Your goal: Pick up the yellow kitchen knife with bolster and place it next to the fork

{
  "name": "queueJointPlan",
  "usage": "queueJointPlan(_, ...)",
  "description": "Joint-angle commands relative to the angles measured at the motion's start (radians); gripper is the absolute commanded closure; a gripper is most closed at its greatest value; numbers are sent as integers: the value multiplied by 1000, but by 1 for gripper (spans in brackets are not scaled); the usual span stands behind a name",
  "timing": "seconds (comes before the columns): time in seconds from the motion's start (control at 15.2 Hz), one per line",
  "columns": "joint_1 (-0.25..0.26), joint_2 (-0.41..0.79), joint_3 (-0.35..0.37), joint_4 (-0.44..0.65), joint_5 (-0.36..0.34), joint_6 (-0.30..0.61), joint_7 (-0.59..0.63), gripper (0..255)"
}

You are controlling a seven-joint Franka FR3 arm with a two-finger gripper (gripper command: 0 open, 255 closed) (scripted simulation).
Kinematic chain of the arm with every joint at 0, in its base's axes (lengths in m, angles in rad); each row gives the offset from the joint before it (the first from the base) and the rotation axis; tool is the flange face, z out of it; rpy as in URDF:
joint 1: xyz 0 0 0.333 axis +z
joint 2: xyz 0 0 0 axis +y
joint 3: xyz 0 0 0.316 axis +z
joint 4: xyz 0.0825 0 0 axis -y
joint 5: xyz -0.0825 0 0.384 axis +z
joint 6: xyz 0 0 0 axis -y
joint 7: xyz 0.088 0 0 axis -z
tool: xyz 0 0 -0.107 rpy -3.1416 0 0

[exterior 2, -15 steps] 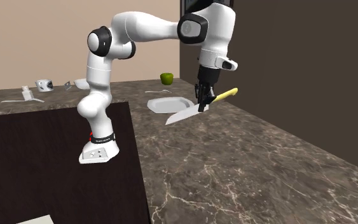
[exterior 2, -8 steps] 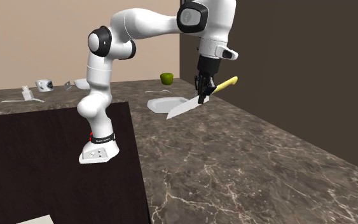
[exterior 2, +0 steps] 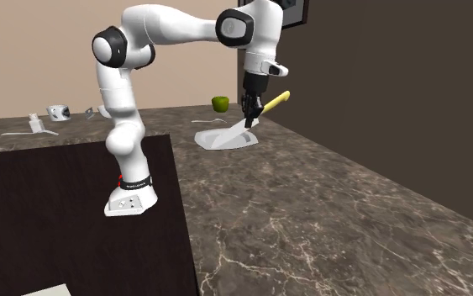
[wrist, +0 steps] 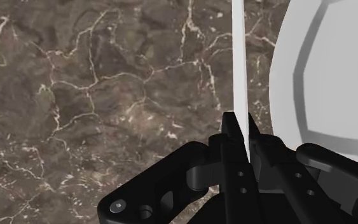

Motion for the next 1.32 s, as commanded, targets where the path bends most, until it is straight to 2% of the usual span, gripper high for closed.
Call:
queueJointPlan(0.0, 25, -60, 27, -59, -18, 7, 57, 255)
queueJointPlan(0.53, 96, -262, 159, -268, -37, 29, 274, 255)
queueJointPlan(1.25, 183, -422, 352, -430, 34, 45, 550, 255)
